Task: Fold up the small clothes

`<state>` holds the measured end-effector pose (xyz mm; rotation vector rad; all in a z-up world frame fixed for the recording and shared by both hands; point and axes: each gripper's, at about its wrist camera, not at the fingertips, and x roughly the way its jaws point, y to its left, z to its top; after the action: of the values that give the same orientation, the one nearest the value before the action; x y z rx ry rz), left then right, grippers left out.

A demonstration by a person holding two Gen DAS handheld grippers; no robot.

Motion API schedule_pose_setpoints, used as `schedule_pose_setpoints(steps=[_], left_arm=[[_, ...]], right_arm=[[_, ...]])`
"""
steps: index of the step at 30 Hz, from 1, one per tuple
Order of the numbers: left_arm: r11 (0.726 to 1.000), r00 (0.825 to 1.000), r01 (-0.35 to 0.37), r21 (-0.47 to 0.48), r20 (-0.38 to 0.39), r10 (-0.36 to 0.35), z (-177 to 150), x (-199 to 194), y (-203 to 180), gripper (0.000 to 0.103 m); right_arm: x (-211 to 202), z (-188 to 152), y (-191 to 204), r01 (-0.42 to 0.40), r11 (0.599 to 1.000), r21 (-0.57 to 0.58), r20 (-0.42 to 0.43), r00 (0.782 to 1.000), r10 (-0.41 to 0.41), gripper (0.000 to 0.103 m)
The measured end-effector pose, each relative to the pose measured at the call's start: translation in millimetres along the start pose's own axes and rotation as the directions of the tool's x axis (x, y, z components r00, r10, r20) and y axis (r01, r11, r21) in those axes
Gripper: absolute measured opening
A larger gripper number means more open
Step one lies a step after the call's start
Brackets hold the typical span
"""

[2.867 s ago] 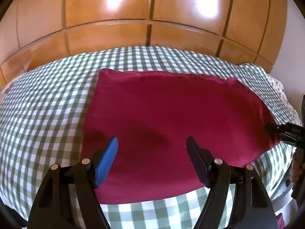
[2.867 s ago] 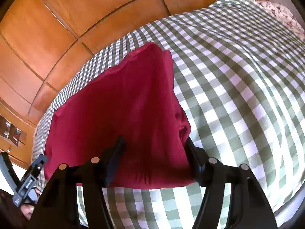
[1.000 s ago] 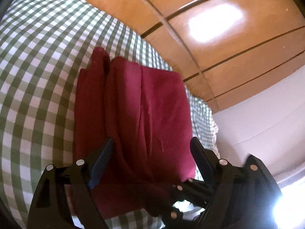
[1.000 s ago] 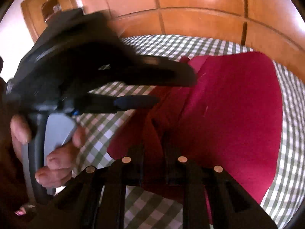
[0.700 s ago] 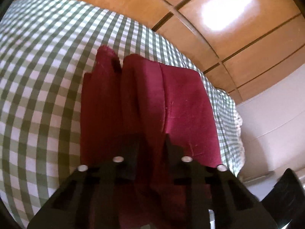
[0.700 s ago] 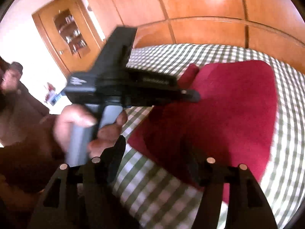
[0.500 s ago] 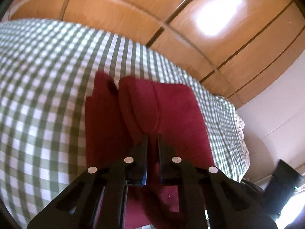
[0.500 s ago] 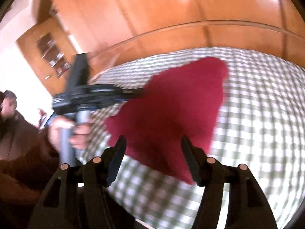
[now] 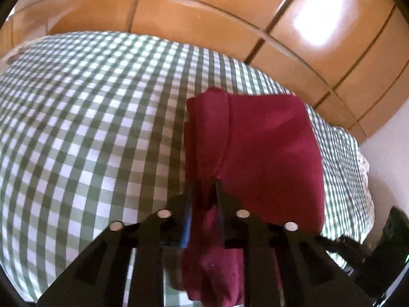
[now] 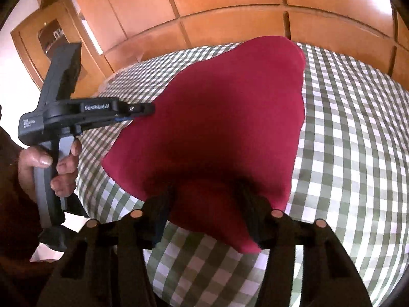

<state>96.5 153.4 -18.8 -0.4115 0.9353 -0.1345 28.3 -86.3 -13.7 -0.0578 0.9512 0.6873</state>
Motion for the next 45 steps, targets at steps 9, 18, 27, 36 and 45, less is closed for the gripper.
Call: schedule_pose_setpoints(steps=[9, 18, 27, 36, 45], left_arm=[[0.992, 0.996, 0.016, 0.127, 0.086, -0.027, -4.2, -6.8, -53.6, 0.017], [0.989, 0.999, -0.015, 0.148, 0.037, 0.010, -18.0, 16.7, -49.0, 0.017], [0.981, 0.993, -0.106, 0.165, 0.060, 0.097, -24.2, 16.3, -44.4, 0.017], [0.960, 0.977, -0.184, 0.209, 0.150, 0.154, -33.7, -5.0, -57.1, 0.070], [0.956, 0.974, -0.199, 0.216, 0.149, 0.169, -34.5, -5.7, -48.0, 0.070]], right_arm=[[-39.0, 10.9, -25.3, -0.129, 0.988, 0.084, 0.047, 0.991, 0.125, 0.060], [9.0, 105.2, -61.3, -0.072, 0.969, 0.237, 0.059, 0.996, 0.060, 0.049], [64.1, 112.5, -55.5, 0.022, 0.986, 0.164, 0.009, 1.000, -0.024, 0.062], [5.8, 80.7, -69.1, -0.026, 0.969, 0.246, 0.124, 0.992, -0.005, 0.091], [0.9, 48.7, -96.6, -0.113, 0.931, 0.347, 0.095, 0.992, 0.085, 0.091]])
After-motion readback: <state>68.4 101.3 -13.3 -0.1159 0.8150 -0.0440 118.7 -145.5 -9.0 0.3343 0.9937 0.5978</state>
